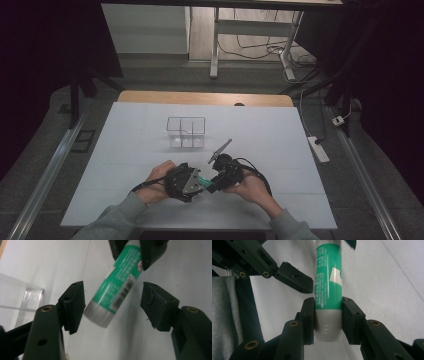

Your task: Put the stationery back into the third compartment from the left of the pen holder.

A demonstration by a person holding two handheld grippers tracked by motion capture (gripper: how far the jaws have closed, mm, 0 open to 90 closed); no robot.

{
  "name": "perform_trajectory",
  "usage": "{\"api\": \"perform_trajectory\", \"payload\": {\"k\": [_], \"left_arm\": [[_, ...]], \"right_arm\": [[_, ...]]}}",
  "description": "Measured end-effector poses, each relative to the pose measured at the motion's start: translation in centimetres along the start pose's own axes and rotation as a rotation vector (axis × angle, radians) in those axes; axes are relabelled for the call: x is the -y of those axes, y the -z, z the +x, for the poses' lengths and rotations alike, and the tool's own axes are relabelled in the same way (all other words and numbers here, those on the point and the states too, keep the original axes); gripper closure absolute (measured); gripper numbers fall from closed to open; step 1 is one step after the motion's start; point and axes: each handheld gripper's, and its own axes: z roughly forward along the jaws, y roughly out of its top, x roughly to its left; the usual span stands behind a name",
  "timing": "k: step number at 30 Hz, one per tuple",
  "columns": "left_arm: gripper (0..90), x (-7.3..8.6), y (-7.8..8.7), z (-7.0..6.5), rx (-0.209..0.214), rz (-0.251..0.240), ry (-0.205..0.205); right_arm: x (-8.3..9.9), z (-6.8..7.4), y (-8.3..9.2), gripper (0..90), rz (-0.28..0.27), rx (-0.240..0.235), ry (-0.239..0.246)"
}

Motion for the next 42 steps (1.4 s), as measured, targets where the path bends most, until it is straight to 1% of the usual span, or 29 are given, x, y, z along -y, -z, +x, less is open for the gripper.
{"api": "perform_trajectory", "payload": {"k": [2, 4, 6, 9, 11, 12, 15, 18, 20, 22, 24, 25, 27, 28, 29, 30, 33, 36, 38, 40, 41, 42], "left_arm": [[40.2, -0.1, -0.1, -0.2, 0.007, 0.006, -0.036], [43.9, -0.2, -0.2, -0.3, 0.000, 0.012, -0.051], [46.8, -0.2, -0.4, -0.4, -0.001, 0.013, -0.056], [51.7, -0.5, -0.5, -0.7, -0.001, 0.011, -0.077], [56.1, -0.5, -0.5, -0.8, 0.000, 0.017, -0.100], [57.8, -0.5, -0.5, -0.8, 0.000, 0.020, -0.104], [60.7, -0.4, -0.5, -0.9, 0.010, 0.021, -0.104], [63.6, -0.4, -0.5, -0.8, 0.031, 0.029, -0.108], [64.7, -0.3, -0.5, -0.8, 0.040, 0.021, -0.098], [65.1, -0.2, -0.4, -0.5, 0.053, 0.016, -0.078], [65.4, 0.1, -0.3, -0.2, 0.055, -0.004, -0.044], [65.4, 0.2, -0.2, 0.0, 0.052, -0.011, -0.032], [65.5, 0.5, -0.1, 0.3, 0.051, -0.026, 0.003], [65.5, 0.7, 0.0, 0.5, 0.047, -0.035, 0.024], [65.6, 0.9, 0.0, 0.7, 0.046, -0.049, 0.055], [65.5, 1.1, 0.1, 0.9, 0.045, -0.059, 0.078], [65.5, 1.8, 0.4, 1.8, 0.029, -0.075, 0.140], [65.5, 2.5, 0.9, 2.6, 0.018, -0.100, 0.212], [65.5, 3.0, 1.1, 3.2, 0.008, -0.121, 0.261], [65.5, 3.5, 1.3, 3.6, 0.003, -0.140, 0.309], [65.5, 3.7, 1.4, 3.8, 0.002, -0.149, 0.330], [65.5, 3.9, 1.4, 4.0, 0.002, -0.159, 0.349]], "right_arm": [[-0.1, 0.0, -0.1, 64.6, 0.004, -0.004, 0.001], [-0.1, 0.0, -0.1, 64.6, 0.009, -0.009, 0.005], [-0.1, 0.0, -0.2, 64.6, 0.010, -0.014, 0.005], [-0.2, 0.1, -0.2, 64.6, 0.006, -0.030, -0.001], [-0.2, 0.2, -0.3, 64.6, 0.009, -0.034, 0.010], [-0.2, 0.2, -0.2, 64.6, 0.010, -0.032, 0.017], [-0.2, 0.2, 0.0, 64.6, -0.005, -0.041, -0.001], [-0.2, 0.2, 0.1, 64.5, -0.019, -0.048, 0.002], [-0.2, 0.2, 0.2, 64.3, -0.030, -0.047, 0.003], [-0.2, 0.2, 0.3, 63.9, -0.051, -0.048, 0.007], [-0.1, 0.1, 0.6, 63.0, -0.078, -0.048, -0.005], [-0.1, 0.1, 0.8, 61.7, -0.093, -0.046, -0.019], [0.0, -0.1, 1.3, 55.4, -0.139, -0.032, -0.034], [0.1, -0.2, 1.6, 51.1, -0.167, -0.023, -0.037], [0.2, -0.3, 2.0, 47.5, -0.196, -0.011, -0.036], [0.4, -0.4, 2.3, 45.1, -0.229, -0.001, -0.043], [0.8, -0.6, 3.3, 38.7, -0.310, 0.024, -0.059], [1.4, -0.9, 3.9, 35.7, -0.376, 0.063, -0.065], [1.7, -1.2, 4.1, 34.2, -0.400, 0.084, -0.073], [1.9, -1.3, 4.2, 33.0, -0.420, 0.095, -0.068], [2.0, -1.3, 4.2, 32.6, -0.427, 0.106, -0.069], [2.0, -1.4, 4.3, 32.5, -0.435, 0.118, -0.060]]}}
